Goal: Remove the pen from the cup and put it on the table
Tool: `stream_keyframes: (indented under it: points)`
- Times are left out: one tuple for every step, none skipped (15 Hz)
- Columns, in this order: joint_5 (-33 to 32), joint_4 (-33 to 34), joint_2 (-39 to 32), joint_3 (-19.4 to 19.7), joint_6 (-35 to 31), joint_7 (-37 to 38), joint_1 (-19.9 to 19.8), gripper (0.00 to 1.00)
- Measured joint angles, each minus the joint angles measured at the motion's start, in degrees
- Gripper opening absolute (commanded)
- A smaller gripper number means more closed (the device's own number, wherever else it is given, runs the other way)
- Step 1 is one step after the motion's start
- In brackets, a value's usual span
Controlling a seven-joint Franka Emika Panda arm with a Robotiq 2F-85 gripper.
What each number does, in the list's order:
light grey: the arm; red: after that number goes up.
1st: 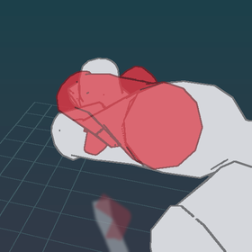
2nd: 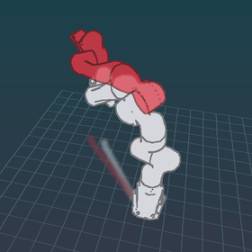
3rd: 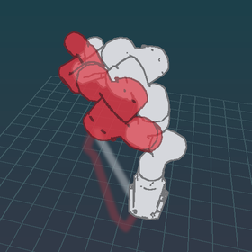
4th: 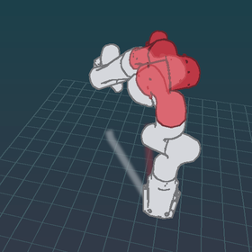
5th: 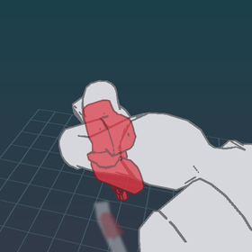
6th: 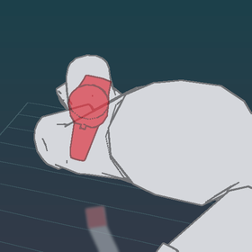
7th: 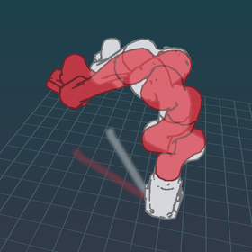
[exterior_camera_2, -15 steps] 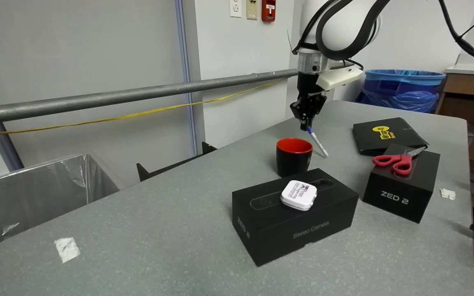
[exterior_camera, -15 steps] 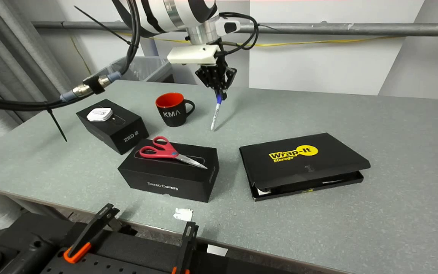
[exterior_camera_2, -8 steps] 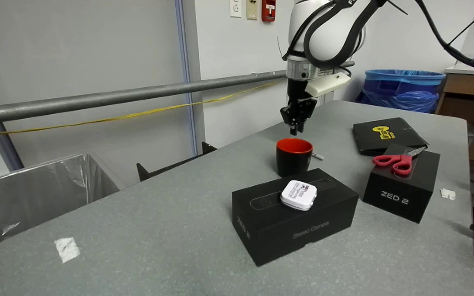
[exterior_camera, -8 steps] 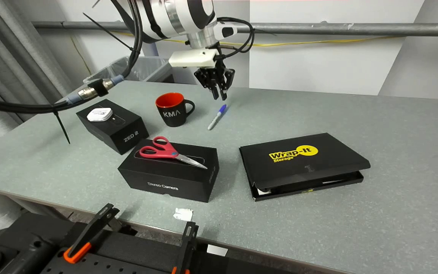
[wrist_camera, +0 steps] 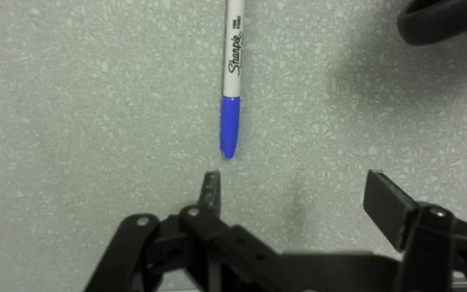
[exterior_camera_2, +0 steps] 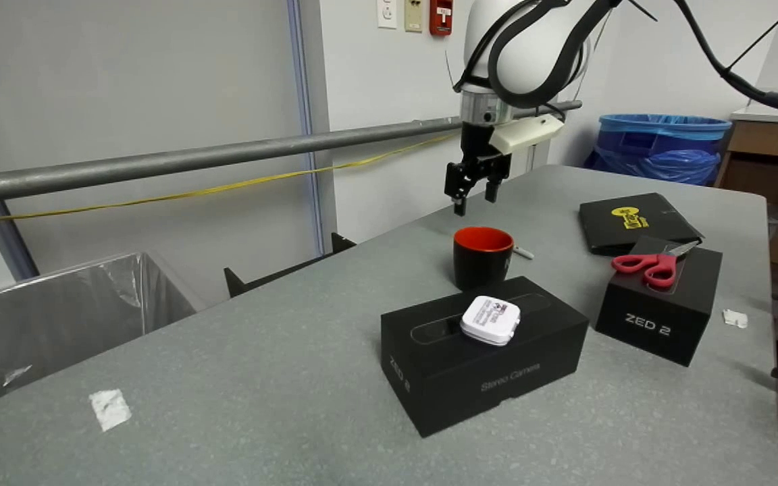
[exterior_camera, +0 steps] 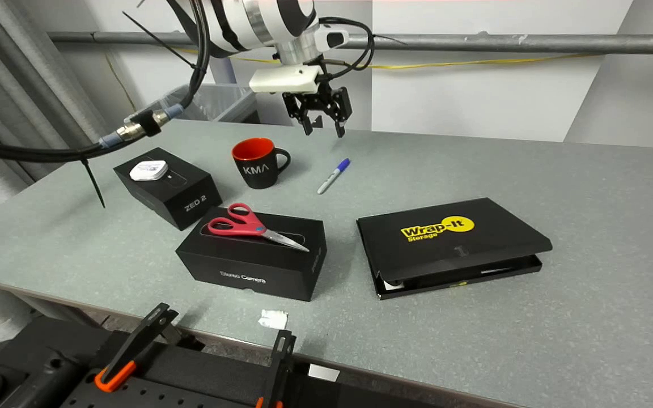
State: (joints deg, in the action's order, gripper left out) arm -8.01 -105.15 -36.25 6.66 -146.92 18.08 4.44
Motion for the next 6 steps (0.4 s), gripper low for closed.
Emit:
stream_keyframes:
  points:
    - [0.06, 0.20, 0.00, -0.07, 0.00, 0.00, 0.00, 1.00]
    - [0.36, 0.38, 0.00, -0.15, 0.00, 0.00, 0.00, 1.00]
    - [0.93, 0.53, 0.00, -0.26, 0.10, -0.14, -0.01, 1.00]
    - [1.34, 0.66, 0.00, -0.36, 0.30, -0.19, -0.01, 1.00]
    - [1.57, 0.73, 0.00, -0.44, 0.47, -0.20, -0.01, 1.00]
    - [1.67, 0.77, 0.00, -0.48, 0.53, -0.21, -0.01, 1.00]
